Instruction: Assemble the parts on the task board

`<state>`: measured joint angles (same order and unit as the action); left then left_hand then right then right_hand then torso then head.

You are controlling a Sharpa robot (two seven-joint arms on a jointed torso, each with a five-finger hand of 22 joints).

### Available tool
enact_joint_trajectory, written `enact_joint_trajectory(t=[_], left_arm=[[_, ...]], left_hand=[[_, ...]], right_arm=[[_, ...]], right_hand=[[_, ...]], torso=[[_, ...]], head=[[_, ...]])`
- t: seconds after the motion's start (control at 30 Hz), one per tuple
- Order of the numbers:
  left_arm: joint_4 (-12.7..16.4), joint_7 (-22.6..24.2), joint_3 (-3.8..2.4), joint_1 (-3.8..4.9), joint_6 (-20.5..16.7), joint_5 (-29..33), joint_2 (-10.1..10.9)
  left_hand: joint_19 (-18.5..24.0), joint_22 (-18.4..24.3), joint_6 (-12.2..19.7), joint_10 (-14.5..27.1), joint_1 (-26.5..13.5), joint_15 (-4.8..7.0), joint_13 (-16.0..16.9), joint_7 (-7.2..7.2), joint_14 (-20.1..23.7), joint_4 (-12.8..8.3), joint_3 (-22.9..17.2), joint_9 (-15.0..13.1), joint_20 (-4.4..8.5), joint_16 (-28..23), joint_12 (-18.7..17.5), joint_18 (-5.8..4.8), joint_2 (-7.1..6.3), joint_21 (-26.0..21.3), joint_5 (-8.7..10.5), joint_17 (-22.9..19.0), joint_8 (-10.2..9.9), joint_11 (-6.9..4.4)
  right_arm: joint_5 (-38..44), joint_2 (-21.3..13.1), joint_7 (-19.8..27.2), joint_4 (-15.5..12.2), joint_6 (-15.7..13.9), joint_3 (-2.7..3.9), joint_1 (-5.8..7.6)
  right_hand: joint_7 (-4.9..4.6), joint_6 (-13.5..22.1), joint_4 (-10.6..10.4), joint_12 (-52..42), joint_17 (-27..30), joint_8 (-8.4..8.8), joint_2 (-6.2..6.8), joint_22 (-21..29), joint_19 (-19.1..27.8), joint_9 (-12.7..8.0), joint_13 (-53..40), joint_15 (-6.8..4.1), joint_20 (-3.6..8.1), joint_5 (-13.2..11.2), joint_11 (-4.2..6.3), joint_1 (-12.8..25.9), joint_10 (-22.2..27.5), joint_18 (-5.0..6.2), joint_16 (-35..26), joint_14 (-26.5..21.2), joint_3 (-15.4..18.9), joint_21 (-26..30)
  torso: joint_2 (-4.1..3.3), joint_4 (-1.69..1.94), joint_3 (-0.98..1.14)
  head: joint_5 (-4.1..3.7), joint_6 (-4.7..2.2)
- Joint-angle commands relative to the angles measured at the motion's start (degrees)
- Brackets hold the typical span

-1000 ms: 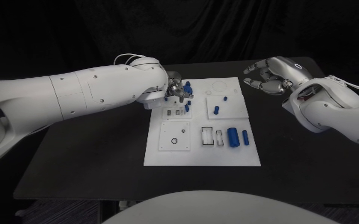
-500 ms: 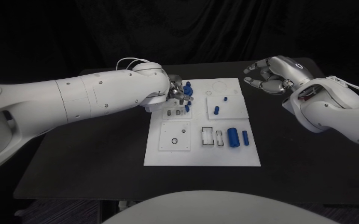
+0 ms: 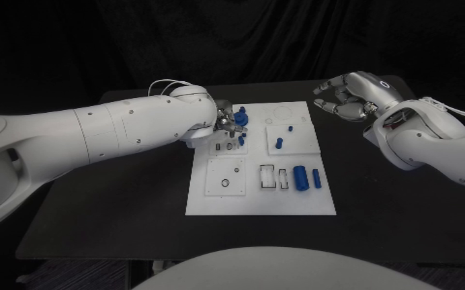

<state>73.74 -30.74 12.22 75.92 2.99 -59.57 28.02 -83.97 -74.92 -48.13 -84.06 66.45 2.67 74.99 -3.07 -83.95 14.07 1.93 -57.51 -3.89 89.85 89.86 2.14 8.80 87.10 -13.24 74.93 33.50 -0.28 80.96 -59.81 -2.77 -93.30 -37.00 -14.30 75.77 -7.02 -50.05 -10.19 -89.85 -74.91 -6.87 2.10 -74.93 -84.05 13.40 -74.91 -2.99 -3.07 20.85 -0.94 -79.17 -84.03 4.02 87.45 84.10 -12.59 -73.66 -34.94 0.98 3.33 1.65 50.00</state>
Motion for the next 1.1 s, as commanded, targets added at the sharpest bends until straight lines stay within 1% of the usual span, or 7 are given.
enact_joint_trajectory(t=[0.03,0.1,0.27,0.4,0.57,0.73,1.1], left_arm=[[-0.2,1.1,-0.07,-0.22,-0.3,-0.2,-0.2],[-0.3,1.3,-0.07,-0.28,-0.3,-0.2,-0.3],[-0.7,1.8,-0.07,-0.57,-0.3,-0.2,-0.6],[-1.2,2.5,-0.07,-0.99,-0.4,-0.2,-0.9],[-1.7,3.0,-0.07,-1.45,-0.4,-0.2,-1.3],[-2.2,3.3,-0.07,-1.80,-0.4,-0.2,-1.7],[-3.1,3.3,-0.07,-2.40,0.0,-0.2,-2.2]], left_hand=[[-0.2,-8.5,-0.1,-5.9,-0.5,0.49,15.0,0.20,-6.1,0.4,0.0,-0.1,0.51,0.1,0.1,-0.27,0.06,-0.3,0.13,15.1,-0.3,-0.44],[-0.1,-8.5,-0.1,-5.9,-0.5,0.50,15.0,0.21,-6.1,0.4,0.0,-0.1,0.51,0.1,0.1,-0.25,0.08,-0.3,0.12,15.1,-0.4,-0.45],[0.2,-8.1,-0.3,-5.9,-0.6,0.45,15.0,0.03,-6.1,0.6,-0.6,0.5,0.53,0.1,0.1,-0.15,-0.01,-0.6,-0.05,15.1,-3.2,-0.35],[0.3,-8.0,-0.5,-5.9,-0.6,0.36,15.0,-0.10,-6.1,0.7,-0.9,0.8,0.47,0.1,0.1,-0.12,-0.08,-0.7,-0.09,15.1,-4.4,-0.23],[0.4,-8.0,-0.6,-5.9,-0.5,0.34,15.0,-0.12,-6.1,0.6,-1.0,0.8,0.45,0.1,0.1,-0.11,-0.10,-0.8,-0.15,15.1,-4.7,-0.21],[0.4,-8.0,-0.6,-5.9,-0.5,0.32,15.0,-0.13,-6.1,0.6,-1.0,0.8,0.45,0.1,0.1,-0.10,-0.11,-0.8,-0.16,15.1,-4.8,-0.20],[0.4,-8.0,-0.9,-5.9,-0.4,0.30,15.0,-0.14,-6.1,0.6,-1.2,0.9,0.41,0.1,0.1,-0.10,-0.07,-0.8,-0.28,15.1,-5.2,-0.18]], right_arm=[[0.1,0.0,0.2,0.0,-0.9,0.04,-0.15],[0.1,0.0,0.2,0.0,-0.9,0.04,-0.16],[0.1,0.0,0.1,0.1,-0.7,0.04,-0.18],[0.1,0.1,0.1,0.1,-0.5,0.04,-0.20],[0.1,0.0,0.0,0.1,-0.4,0.04,-0.22],[0.1,-0.1,0.0,0.1,-0.2,0.04,-0.22],[0.1,-0.2,-0.1,0.1,0.1,0.04,-0.23]], right_hand=[[0.06,-0.4,0.0,-0.2,-11.3,0.21,-0.35,-10.6,-0.4,-0.1,-15.1,0.42,-0.43,0.2,-0.49,0.2,-6.0,-0.66,0.1,5.1,-0.3,-0.3],[0.06,-0.4,0.0,-0.2,-11.2,0.21,-0.38,-10.6,-0.4,-0.1,-15.1,0.43,-0.44,0.2,-0.51,0.2,-6.0,-0.65,0.1,5.1,-0.3,-0.3],[0.06,-0.4,0.0,-0.2,-11.2,0.21,-0.38,-10.6,-0.4,-0.1,-15.1,0.43,-0.44,0.2,-0.51,0.2,-6.0,-0.65,0.1,5.1,-0.3,-0.3],[0.06,-0.4,0.0,-0.2,-11.2,0.22,-0.40,-10.6,-0.4,-0.1,-15.1,0.44,-0.44,0.2,-0.53,0.2,-6.0,-0.65,0.1,5.1,-0.3,-0.3],[0.06,-0.4,0.0,-0.2,-11.2,0.22,-0.40,-10.6,-0.4,-0.1,-15.1,0.44,-0.44,0.2,-0.53,0.2,-6.0,-0.65,0.1,5.1,-0.3,-0.3],[0.06,-0.5,0.0,-0.2,-11.2,0.23,-0.45,-10.6,-0.3,-0.1,-15.1,0.46,-0.46,0.3,-0.55,0.2,-6.0,-0.63,0.0,5.0,-0.4,-0.2],[0.06,-0.5,0.0,-0.2,-11.2,0.23,-0.45,-10.6,-0.3,-0.1,-15.1,0.46,-0.46,0.3,-0.55,0.2,-6.0,-0.63,0.0,5.0,-0.4,-0.2]], torso=[[0.01,-0.05,-0.05],[0.03,-0.04,-0.06],[0.10,0.02,-0.08],[0.16,0.06,-0.08],[0.15,0.05,-0.09],[0.17,0.14,-0.11],[0.21,0.03,-0.13]], head=[[0.07,0.00],[0.03,0.00],[-0.20,0.00],[-0.27,0.00],[-0.18,0.00],[-0.25,0.00],[-0.15,0.00]])
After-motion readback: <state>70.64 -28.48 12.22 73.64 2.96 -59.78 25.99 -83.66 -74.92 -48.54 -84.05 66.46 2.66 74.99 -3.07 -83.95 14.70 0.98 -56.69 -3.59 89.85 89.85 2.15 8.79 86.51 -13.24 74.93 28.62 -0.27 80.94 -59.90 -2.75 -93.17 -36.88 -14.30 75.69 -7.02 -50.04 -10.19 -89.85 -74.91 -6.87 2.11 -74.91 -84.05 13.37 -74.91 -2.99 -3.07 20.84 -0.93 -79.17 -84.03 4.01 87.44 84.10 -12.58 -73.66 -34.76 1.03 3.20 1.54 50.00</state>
